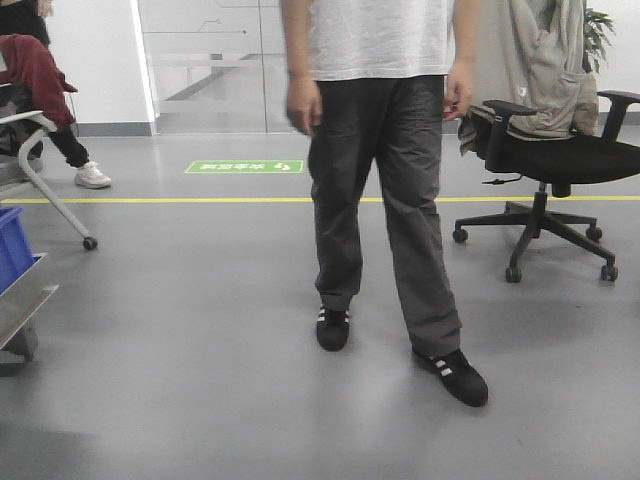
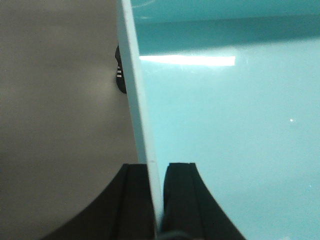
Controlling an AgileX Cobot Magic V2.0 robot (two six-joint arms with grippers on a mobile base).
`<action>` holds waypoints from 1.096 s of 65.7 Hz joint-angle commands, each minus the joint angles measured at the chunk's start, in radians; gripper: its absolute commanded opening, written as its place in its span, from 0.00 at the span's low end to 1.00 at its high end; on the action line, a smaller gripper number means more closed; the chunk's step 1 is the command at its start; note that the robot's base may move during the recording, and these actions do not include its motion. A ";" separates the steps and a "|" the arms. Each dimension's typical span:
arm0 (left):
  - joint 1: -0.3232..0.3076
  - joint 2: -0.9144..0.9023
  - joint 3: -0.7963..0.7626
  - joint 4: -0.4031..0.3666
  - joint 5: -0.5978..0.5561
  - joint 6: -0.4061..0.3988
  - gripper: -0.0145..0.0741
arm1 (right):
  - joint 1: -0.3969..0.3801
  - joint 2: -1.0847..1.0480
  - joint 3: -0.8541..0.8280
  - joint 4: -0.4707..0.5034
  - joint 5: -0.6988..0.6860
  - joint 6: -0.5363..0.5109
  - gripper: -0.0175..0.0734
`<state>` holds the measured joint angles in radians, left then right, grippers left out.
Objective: Fetch blue bin and place on conveyor start
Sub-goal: 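Carry the bin with both grippers while driving to the red conveyor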
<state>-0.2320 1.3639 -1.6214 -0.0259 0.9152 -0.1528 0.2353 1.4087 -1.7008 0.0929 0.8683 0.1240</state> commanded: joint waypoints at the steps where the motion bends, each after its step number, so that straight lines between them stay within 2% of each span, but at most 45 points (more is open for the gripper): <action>1: 0.004 -0.010 -0.006 0.040 -0.024 0.013 0.04 | -0.012 -0.013 -0.009 -0.053 -0.048 -0.018 0.03; 72: 0.004 -0.010 -0.006 0.040 -0.024 0.013 0.04 | -0.012 -0.013 -0.009 -0.053 -0.048 -0.018 0.03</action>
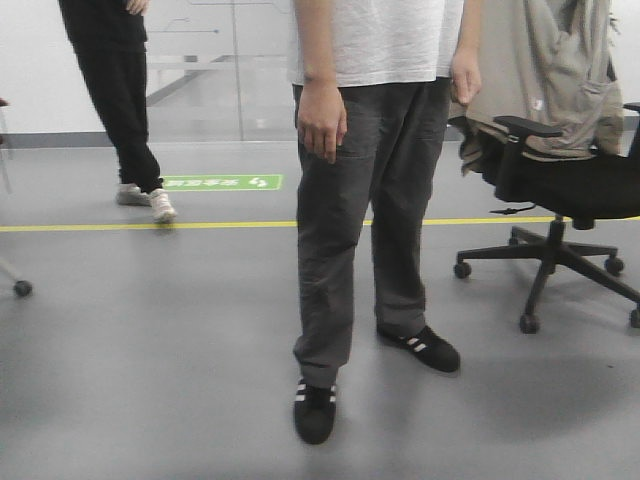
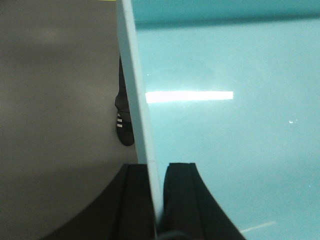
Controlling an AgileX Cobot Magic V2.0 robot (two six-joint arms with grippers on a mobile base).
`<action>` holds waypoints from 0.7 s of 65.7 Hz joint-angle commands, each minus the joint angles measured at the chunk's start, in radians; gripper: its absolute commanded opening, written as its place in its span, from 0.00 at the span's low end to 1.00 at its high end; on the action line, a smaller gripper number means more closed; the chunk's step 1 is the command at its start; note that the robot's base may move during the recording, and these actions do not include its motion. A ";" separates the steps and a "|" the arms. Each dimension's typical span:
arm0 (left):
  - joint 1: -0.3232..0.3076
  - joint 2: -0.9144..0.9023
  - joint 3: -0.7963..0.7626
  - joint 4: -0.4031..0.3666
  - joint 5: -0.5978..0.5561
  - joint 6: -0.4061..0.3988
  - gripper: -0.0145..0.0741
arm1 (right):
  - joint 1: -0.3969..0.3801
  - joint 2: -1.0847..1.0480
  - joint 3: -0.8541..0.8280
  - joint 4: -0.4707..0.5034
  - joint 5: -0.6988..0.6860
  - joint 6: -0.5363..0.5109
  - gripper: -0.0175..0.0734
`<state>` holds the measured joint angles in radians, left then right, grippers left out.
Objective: Fetch blue bin and place on conveyor start
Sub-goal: 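Carry the bin with both grippers while driving to the red conveyor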
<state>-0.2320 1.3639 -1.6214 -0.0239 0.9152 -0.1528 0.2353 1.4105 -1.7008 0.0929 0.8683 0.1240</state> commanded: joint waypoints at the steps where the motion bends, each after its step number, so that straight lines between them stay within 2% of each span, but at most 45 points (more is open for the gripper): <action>1: 0.004 -0.010 -0.006 0.038 -0.024 0.013 0.04 | -0.012 -0.015 -0.009 -0.053 -0.048 -0.018 0.03; 46: 0.004 -0.010 -0.006 0.038 -0.024 0.013 0.04 | -0.012 -0.015 -0.009 -0.053 -0.048 -0.018 0.03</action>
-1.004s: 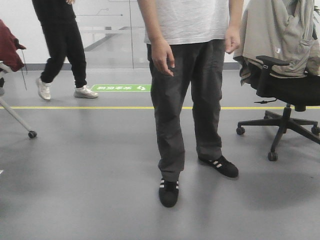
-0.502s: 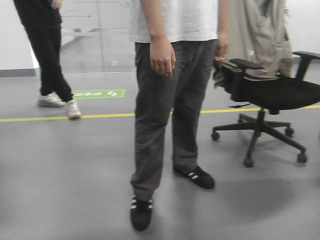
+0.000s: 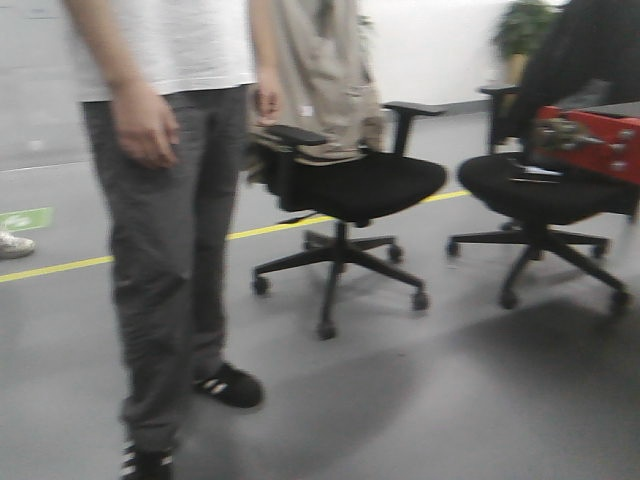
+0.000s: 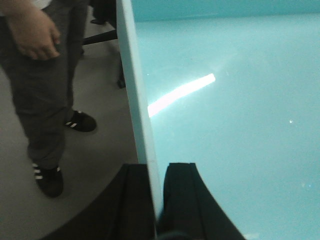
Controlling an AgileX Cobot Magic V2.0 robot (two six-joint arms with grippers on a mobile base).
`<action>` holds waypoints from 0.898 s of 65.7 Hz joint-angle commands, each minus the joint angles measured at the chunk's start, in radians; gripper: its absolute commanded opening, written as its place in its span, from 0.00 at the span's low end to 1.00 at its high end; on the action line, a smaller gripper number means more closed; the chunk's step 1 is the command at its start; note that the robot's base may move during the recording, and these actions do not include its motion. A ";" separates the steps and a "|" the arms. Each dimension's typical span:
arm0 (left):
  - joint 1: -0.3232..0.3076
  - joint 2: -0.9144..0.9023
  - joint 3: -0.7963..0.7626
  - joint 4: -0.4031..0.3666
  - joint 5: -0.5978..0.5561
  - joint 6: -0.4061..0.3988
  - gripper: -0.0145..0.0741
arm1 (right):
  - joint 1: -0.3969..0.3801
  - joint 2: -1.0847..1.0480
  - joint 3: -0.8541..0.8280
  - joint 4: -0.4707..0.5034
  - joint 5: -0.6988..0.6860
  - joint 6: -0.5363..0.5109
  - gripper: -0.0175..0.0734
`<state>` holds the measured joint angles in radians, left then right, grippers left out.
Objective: Fetch blue bin and place on conveyor start
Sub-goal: 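Carry the bin with both grippers while driving to the red conveyor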
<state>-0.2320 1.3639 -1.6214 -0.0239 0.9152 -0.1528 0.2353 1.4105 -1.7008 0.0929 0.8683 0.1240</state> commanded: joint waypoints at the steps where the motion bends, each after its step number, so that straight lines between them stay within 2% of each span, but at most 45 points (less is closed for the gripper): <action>1: 0.004 -0.010 -0.006 0.038 -0.024 0.013 0.04 | -0.012 -0.015 -0.009 -0.053 -0.048 -0.018 0.03; 59: 0.006 -0.010 -0.006 0.038 -0.024 0.013 0.04 | -0.012 -0.015 -0.009 -0.053 -0.048 -0.018 0.03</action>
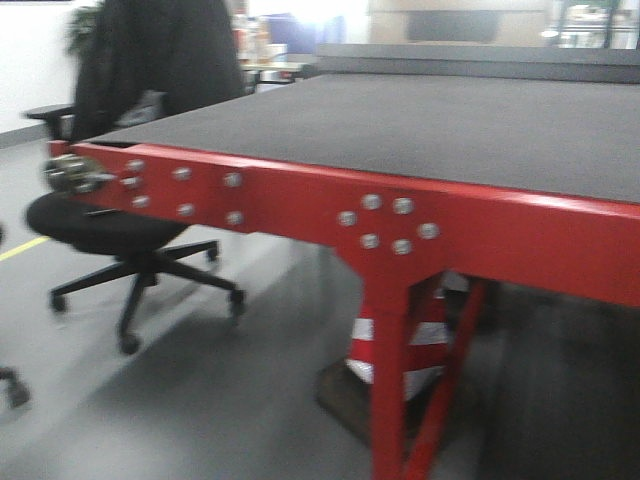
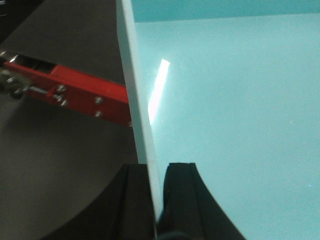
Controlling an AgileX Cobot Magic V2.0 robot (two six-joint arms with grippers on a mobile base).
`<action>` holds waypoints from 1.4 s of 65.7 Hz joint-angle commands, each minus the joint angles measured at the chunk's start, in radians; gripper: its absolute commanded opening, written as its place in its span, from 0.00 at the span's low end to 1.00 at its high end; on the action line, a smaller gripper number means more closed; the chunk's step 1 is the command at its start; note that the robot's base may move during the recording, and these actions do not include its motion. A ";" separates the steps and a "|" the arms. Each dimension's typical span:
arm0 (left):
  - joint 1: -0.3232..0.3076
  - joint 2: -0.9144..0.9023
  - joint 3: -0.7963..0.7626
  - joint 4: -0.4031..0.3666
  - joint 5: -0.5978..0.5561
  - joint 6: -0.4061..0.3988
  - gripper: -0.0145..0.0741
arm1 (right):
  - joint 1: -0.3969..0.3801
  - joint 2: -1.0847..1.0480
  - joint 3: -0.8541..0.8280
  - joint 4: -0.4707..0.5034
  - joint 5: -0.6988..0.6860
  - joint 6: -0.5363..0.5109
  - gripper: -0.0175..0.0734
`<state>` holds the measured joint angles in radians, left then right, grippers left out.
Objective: Fetch blue bin and place on conveyor start
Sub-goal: 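Carry the bin with both grippers while driving to the red conveyor, then lower the held bin with both grippers toward the grey belt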
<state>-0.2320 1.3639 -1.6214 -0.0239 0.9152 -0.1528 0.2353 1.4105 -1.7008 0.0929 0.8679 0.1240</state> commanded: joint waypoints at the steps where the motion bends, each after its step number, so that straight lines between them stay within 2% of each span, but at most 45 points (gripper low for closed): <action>1: 0.006 -0.010 -0.006 0.038 -0.024 0.013 0.04 | -0.012 -0.015 -0.009 -0.053 -0.047 -0.018 0.03; 74: 0.006 -0.010 -0.006 0.058 -0.028 0.013 0.04 | -0.012 -0.015 -0.009 -0.053 -0.047 -0.018 0.03; 92: 0.006 -0.010 -0.006 0.058 -0.117 0.013 0.04 | -0.012 -0.015 -0.009 -0.053 -0.047 -0.018 0.03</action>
<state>-0.2320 1.3702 -1.6214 -0.0168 0.8701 -0.1528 0.2353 1.4105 -1.7008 0.0910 0.8662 0.1240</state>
